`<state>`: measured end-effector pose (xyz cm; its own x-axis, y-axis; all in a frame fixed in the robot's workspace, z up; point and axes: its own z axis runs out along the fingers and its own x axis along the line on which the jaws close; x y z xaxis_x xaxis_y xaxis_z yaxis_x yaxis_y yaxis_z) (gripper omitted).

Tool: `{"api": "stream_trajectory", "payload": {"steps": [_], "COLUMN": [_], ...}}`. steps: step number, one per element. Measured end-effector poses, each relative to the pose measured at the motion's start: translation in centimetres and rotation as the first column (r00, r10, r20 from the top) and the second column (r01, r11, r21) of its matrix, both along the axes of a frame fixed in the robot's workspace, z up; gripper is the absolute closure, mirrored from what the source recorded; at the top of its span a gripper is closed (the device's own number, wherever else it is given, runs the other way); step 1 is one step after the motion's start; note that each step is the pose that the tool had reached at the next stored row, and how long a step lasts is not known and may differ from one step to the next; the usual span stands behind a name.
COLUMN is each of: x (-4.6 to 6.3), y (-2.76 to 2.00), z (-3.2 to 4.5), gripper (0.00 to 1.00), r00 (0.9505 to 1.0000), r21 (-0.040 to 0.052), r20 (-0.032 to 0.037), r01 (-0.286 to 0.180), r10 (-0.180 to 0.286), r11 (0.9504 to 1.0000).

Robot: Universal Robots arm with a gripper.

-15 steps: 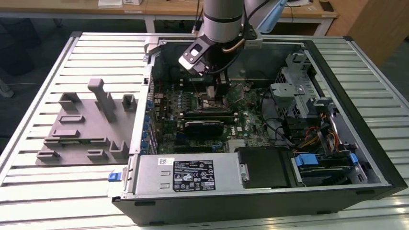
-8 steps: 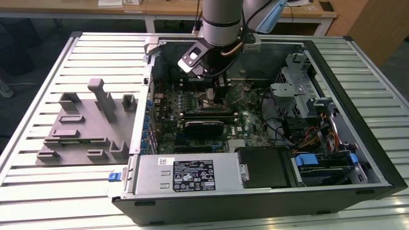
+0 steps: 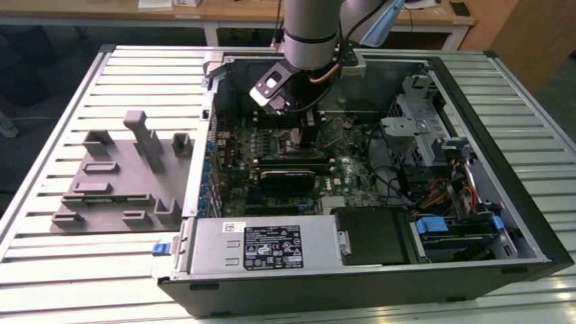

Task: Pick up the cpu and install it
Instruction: 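Place the cpu into insertion slot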

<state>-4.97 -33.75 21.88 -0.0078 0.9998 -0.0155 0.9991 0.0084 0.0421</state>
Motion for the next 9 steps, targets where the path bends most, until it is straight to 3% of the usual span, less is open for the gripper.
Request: {"api": "stream_trajectory", "payload": {"steps": [9], "x": [-0.26], "y": [0.11], "z": [-0.34], "gripper": [0.46], "r00": [1.0000], "r21": [-0.0001], "r20": [-0.0002], "r01": [0.002], "r10": [-0.002], "r11": [1.0000]}}
